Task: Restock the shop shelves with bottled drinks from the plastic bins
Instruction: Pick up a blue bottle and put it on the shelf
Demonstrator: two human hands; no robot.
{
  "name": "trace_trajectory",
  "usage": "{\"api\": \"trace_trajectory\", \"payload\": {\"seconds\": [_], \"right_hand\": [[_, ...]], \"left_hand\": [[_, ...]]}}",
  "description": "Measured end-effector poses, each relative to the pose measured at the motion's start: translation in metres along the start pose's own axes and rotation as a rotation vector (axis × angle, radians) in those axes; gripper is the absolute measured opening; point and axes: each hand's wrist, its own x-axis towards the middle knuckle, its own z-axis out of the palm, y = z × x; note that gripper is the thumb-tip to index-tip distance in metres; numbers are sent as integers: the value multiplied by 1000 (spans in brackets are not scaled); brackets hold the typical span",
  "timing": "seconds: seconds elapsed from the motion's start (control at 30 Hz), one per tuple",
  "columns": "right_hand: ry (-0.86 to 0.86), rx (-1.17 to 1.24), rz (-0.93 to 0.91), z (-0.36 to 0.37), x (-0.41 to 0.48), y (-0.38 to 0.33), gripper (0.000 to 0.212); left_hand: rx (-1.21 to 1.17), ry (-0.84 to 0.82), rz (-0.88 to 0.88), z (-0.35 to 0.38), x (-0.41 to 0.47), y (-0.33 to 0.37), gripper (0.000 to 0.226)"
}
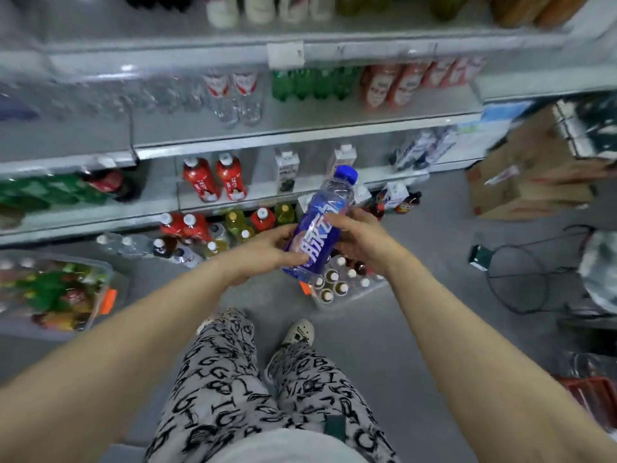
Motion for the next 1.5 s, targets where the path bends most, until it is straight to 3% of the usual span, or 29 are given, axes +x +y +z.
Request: {"api": "trace_trajectory", "payload": {"seconds": [0.1, 0.23, 0.37, 0.57, 0.73, 1.07, 1.2, 1.5], "right_hand": [[-40, -72, -32, 27, -2, -19, 41], [-73, -138, -82, 73, 0, -41, 62], [-87, -170, -136, 132, 2, -60, 47], [-128, -188, -186, 236, 5, -79, 48], [-142, -239, -221, 319, 9, -93, 59], [-202, -319, -281, 464, 17, -107, 51], [-228, -375, -285, 505, 30, -111, 56], [-331, -476, -322, 585, 92, -157, 45]], "left_hand": [[-58, 56, 21, -17, -23, 1, 66], [-107, 133, 61, -48, -55, -7, 79], [-139, 206, 115, -86, -95, -16, 58], [-178, 320, 168, -161, -154, -42, 52], [-170, 360, 184, -224, -196, -63, 59], [-203, 497, 223, -322, -268, -110, 65], [-226, 544, 234, -348, -280, -126, 61], [-287, 676, 201, -430, -274, -128, 56]]}}
